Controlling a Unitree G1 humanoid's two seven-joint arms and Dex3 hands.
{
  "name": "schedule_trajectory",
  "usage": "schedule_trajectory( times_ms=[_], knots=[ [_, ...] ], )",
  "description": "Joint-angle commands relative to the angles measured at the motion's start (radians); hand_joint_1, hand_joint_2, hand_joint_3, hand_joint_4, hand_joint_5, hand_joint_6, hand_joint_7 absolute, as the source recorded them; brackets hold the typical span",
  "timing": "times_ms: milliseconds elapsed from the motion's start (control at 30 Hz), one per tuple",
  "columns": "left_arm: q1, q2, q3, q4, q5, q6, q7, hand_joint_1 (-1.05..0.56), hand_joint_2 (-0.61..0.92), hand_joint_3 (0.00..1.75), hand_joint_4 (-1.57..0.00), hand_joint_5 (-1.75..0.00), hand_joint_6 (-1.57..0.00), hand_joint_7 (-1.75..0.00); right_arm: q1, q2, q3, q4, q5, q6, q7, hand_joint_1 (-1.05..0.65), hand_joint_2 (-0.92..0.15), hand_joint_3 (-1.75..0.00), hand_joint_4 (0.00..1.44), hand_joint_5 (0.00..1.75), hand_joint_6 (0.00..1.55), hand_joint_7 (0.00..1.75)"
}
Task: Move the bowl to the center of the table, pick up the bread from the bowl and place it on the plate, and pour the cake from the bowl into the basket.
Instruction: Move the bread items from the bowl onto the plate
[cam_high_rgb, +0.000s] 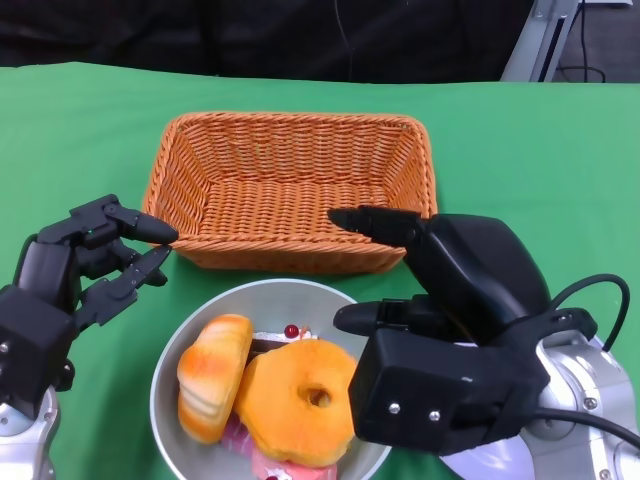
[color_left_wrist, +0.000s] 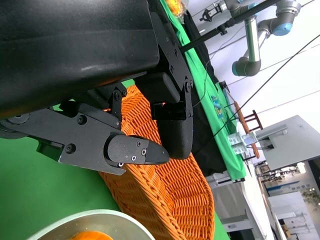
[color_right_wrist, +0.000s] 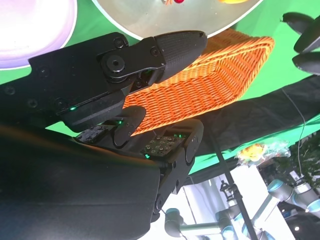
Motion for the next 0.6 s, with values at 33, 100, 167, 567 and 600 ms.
schedule_trajectory(
  times_ms=[33, 100, 167, 567, 600],
  knots=[
    [-0.014, 0.01, 0.007, 0.001, -0.009, -0.009, 0.002, -0.24, 0.92, 0.23, -0.81, -1.27, -0.82, -0.96, -0.016, -0.014, -0.013, 0.0, 0.018, 0.011, -0.012, -0.59, -0.92, -0.11, 0.75, 0.07, 0.61, 0.02],
    [-0.013, 0.008, 0.007, -0.003, -0.013, -0.011, -0.002, -0.24, 0.92, 0.23, -0.82, -1.27, -0.82, -0.96, -0.016, -0.016, -0.012, -0.001, 0.022, 0.011, -0.017, -0.59, -0.92, -0.11, 0.77, 0.07, 0.62, 0.02],
    [-0.01, 0.009, 0.004, -0.008, -0.01, -0.006, -0.002, -0.25, 0.92, 0.23, -0.81, -1.27, -0.82, -0.96, -0.017, -0.019, -0.011, -0.003, 0.023, 0.017, -0.016, -0.59, -0.92, -0.1, 0.76, 0.07, 0.62, 0.02],
    [-0.007, 0.005, 0.001, -0.016, -0.007, -0.008, 0.003, -0.25, 0.92, 0.23, -0.8, -1.27, -0.82, -0.95, -0.021, -0.014, 0.009, -0.018, 0.022, 0.042, -0.011, -0.59, -0.92, -0.1, 0.75, 0.05, 0.61, 0.01],
    [-0.007, 0.005, 0.001, -0.016, -0.006, -0.008, 0.003, -0.25, 0.92, 0.23, -0.8, -1.27, -0.82, -0.95, -0.021, -0.015, 0.011, -0.019, 0.021, 0.043, -0.011, -0.59, -0.92, -0.1, 0.75, 0.05, 0.61, 0.01]
  ],
)
